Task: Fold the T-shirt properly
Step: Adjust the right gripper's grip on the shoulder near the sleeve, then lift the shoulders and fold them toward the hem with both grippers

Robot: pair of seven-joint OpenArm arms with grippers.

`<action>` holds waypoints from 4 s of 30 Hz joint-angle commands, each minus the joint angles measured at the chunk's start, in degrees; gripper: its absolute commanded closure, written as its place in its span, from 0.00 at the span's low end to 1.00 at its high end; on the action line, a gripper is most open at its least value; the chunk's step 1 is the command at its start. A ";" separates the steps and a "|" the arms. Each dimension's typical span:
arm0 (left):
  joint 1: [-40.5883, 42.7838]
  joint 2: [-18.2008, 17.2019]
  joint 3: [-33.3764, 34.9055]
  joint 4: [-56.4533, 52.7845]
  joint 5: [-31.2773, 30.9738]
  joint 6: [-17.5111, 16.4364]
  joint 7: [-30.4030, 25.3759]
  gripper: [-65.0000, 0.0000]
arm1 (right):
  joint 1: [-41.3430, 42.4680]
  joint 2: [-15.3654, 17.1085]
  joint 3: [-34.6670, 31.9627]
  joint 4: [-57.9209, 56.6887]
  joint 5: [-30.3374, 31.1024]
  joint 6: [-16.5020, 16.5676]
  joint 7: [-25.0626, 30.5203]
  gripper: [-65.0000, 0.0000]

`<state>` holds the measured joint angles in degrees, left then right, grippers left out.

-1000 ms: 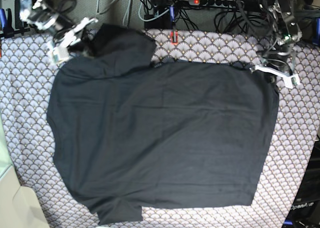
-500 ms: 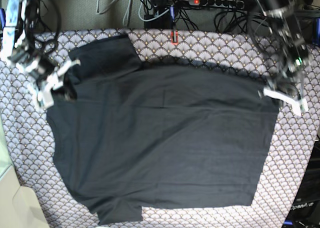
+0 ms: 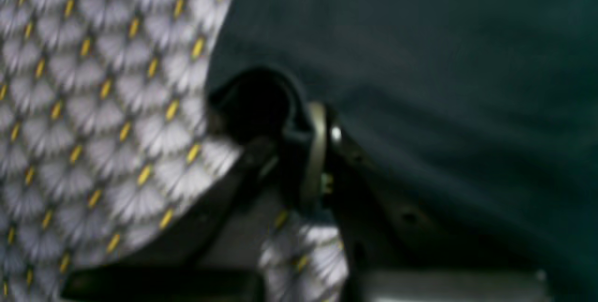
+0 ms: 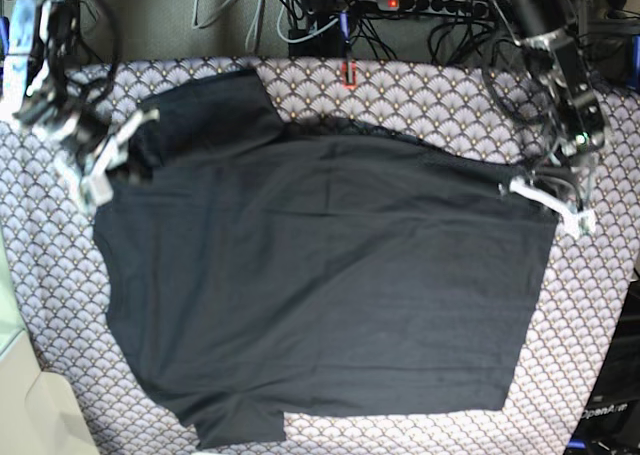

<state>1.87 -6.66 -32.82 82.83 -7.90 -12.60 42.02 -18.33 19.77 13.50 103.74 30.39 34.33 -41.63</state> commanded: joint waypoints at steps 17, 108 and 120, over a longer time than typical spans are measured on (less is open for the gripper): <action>0.11 -0.77 0.07 1.09 -0.49 -0.19 -1.10 1.00 | -5.89 -5.31 8.26 1.00 1.39 0.00 1.85 0.51; -13.87 -3.15 -0.02 -5.86 -0.14 0.25 -0.57 1.00 | 28.74 1.46 -2.99 -12.18 1.21 -0.08 -7.12 1.00; -18.70 -4.47 0.33 -10.61 -0.14 0.25 -0.66 1.00 | 40.35 1.64 -11.25 -22.65 1.21 -0.17 -4.92 1.00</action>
<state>-15.90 -10.33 -32.42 71.26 -7.84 -12.25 42.26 20.36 20.67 1.96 80.23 30.59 34.20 -48.03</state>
